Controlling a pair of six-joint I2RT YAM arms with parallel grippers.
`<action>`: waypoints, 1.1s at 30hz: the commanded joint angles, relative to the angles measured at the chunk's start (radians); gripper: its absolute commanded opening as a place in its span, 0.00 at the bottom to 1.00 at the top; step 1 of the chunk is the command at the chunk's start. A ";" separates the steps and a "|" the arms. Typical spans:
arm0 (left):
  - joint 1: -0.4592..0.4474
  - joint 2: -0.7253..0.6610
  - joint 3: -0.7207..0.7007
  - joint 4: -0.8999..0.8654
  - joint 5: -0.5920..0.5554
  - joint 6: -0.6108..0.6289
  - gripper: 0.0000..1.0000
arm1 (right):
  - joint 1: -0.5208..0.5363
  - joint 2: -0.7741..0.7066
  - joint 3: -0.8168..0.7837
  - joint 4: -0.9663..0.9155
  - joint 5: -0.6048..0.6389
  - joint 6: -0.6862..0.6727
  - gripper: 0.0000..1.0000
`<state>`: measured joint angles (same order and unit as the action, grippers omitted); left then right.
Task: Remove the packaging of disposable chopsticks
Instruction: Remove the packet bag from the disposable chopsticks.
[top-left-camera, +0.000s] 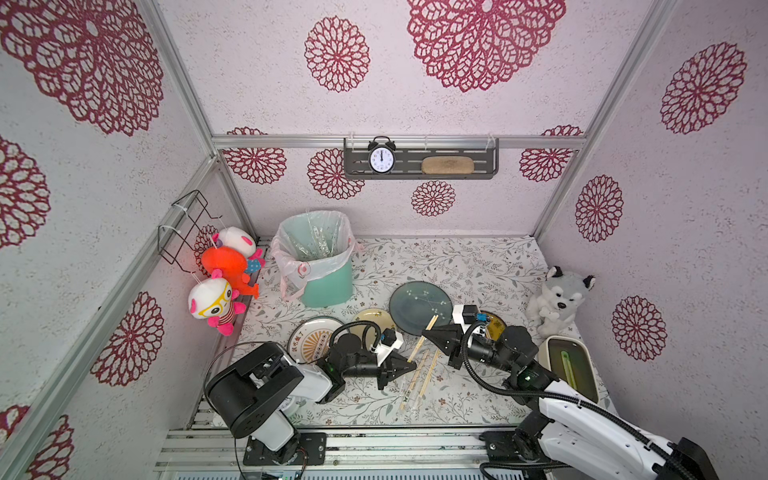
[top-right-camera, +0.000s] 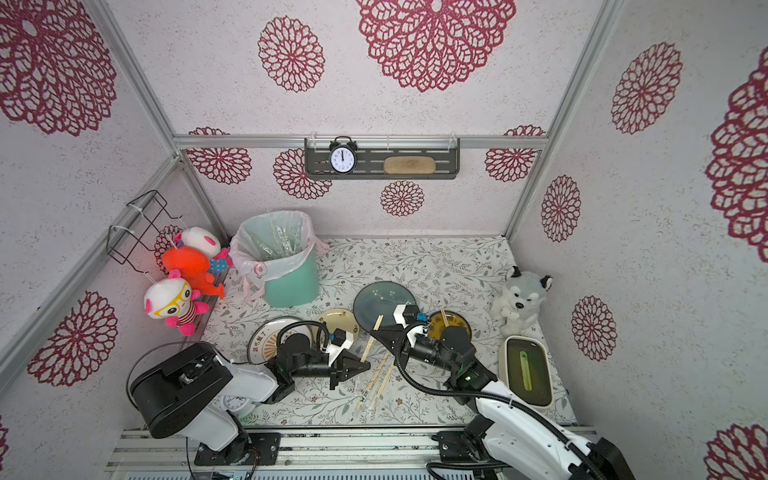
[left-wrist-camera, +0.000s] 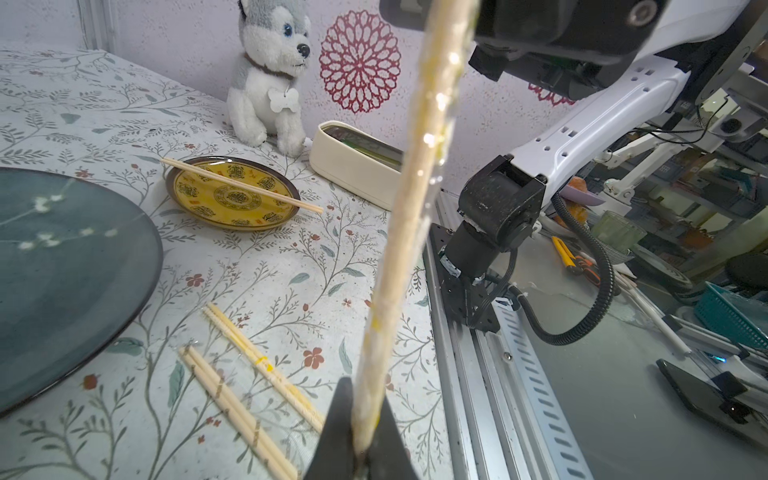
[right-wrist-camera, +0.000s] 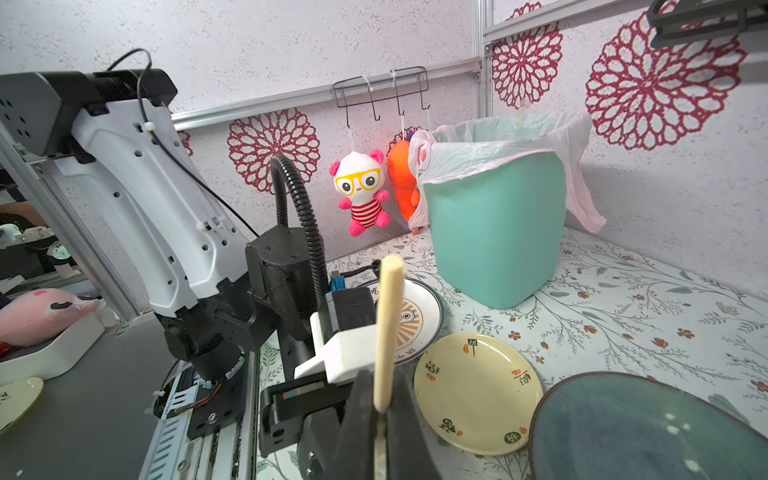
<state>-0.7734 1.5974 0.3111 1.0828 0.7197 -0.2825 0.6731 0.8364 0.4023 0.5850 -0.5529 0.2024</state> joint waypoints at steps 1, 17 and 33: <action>-0.003 0.047 -0.039 -0.008 -0.003 -0.030 0.05 | -0.033 -0.030 0.088 0.102 0.012 -0.037 0.00; -0.003 -0.044 -0.053 -0.151 -0.055 0.007 0.05 | -0.038 -0.101 0.125 0.036 0.038 -0.045 0.00; -0.006 -0.285 0.020 -0.432 -0.086 0.087 0.21 | -0.030 -0.071 0.081 0.021 0.038 -0.017 0.00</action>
<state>-0.7773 1.3926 0.2913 0.7757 0.6552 -0.2367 0.6441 0.7464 0.5014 0.5503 -0.5262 0.1780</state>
